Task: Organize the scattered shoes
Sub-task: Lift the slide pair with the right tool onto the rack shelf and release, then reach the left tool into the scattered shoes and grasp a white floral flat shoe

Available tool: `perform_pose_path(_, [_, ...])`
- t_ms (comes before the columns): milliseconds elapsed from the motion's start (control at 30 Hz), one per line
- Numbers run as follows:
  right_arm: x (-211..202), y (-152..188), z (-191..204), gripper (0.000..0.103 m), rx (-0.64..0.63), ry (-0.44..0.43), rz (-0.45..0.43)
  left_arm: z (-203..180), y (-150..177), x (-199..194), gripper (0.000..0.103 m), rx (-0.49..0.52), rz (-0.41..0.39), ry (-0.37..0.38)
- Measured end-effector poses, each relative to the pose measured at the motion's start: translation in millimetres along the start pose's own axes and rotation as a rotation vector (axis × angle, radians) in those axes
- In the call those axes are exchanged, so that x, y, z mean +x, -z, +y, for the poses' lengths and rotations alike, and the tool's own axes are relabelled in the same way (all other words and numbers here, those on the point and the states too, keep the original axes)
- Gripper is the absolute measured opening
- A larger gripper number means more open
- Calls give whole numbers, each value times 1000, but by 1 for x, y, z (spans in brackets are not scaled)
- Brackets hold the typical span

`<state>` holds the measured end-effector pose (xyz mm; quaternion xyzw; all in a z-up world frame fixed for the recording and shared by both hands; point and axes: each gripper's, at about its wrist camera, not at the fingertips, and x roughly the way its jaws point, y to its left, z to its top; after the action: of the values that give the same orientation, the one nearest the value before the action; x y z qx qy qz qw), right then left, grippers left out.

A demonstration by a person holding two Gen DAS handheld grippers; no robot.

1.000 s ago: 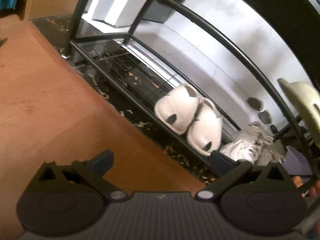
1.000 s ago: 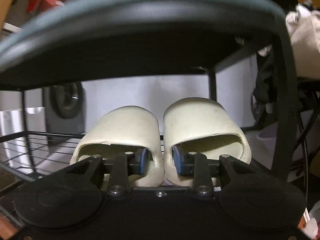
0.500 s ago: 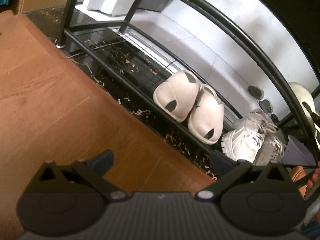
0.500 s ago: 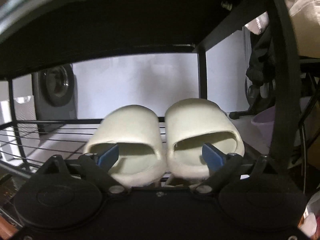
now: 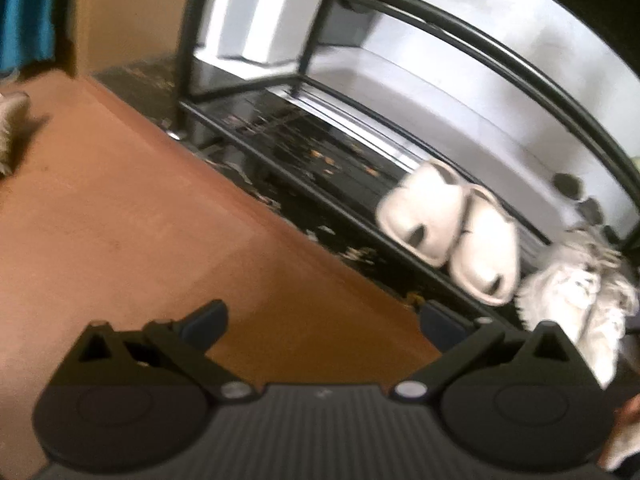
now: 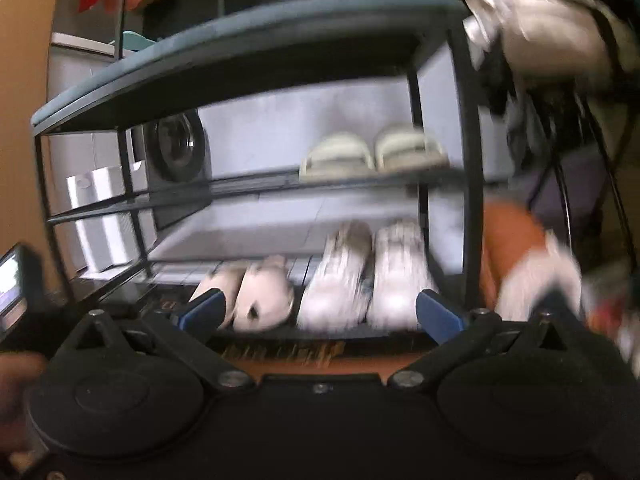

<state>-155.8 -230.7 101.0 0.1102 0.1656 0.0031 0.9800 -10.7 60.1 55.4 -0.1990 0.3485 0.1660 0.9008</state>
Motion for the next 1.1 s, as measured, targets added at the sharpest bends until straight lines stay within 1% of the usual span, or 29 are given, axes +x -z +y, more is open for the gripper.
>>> perform_pose_path(33, [3, 3, 1, 103, 5, -4, 7, 3, -2, -1, 102, 0, -8, -24])
perform_pose_path(67, [6, 5, 1, 103, 9, -8, 14, 8, -4, -3, 102, -5, -23, -67])
perform_pose_path(167, [23, 10, 9, 103, -39, -38, 11, 29, -13, -12, 102, -36, -67, -190])
perform_pose_path(233, [33, 14, 12, 103, -29, -65, 43, 45, -19, -17, 102, -74, -82, -261])
perform_pose_path(267, [31, 19, 14, 103, -20, -75, 57, 53, -22, -20, 102, -99, -88, -296])
perform_pose_path(300, [30, 22, 15, 103, -9, -89, 68, 71, -29, -24, 102, -154, -103, -373])
perform_pose_path(367, [29, 24, 18, 103, 12, -116, 82, 82, -34, -26, 102, -188, -118, -439])
perform_pose_path(433, [27, 23, 19, 103, 9, -142, 76, 100, -45, -30, 102, -209, -141, -555])
perform_pose_path(533, [22, 21, 16, 103, 32, -181, 64, 113, -57, -36, 102, -201, -168, -628])
perform_pose_path(567, [22, 20, 14, 103, 48, -187, 63, 115, -59, -38, 102, -198, -174, -635])
perform_pose_path(633, [25, 19, 7, 103, 113, -186, 81, 125, -65, -46, 102, -198, -194, -666])
perform_pose_path(700, [28, 19, 0, 103, 170, -178, 108, 138, -64, -56, 102, -289, -216, -766])
perform_pose_path(767, [31, 19, -4, 103, 200, -170, 122, 145, -62, -60, 102, -380, -228, -829])
perform_pose_path(800, [31, 19, -5, 103, 202, -167, 125, 150, -61, -61, 102, -430, -226, -875])
perform_pose_path(833, [32, 20, -5, 103, 202, -164, 129, 158, -61, -59, 102, -490, -191, -976])
perform_pose_path(900, [32, 22, -4, 103, 191, -161, 131, 163, -59, -60, 102, -519, -165, -1024])
perform_pose_path(967, [33, 23, -2, 103, 177, -161, 134, 169, -58, -65, 102, -551, -150, -1016])
perform_pose_path(1033, [36, 25, 1, 103, 162, -159, 146, 173, -59, -64, 102, -563, -118, -1040])
perform_pose_path(1100, [38, 26, 3, 103, 154, -156, 156, 181, -54, -62, 102, -614, -76, -1047])
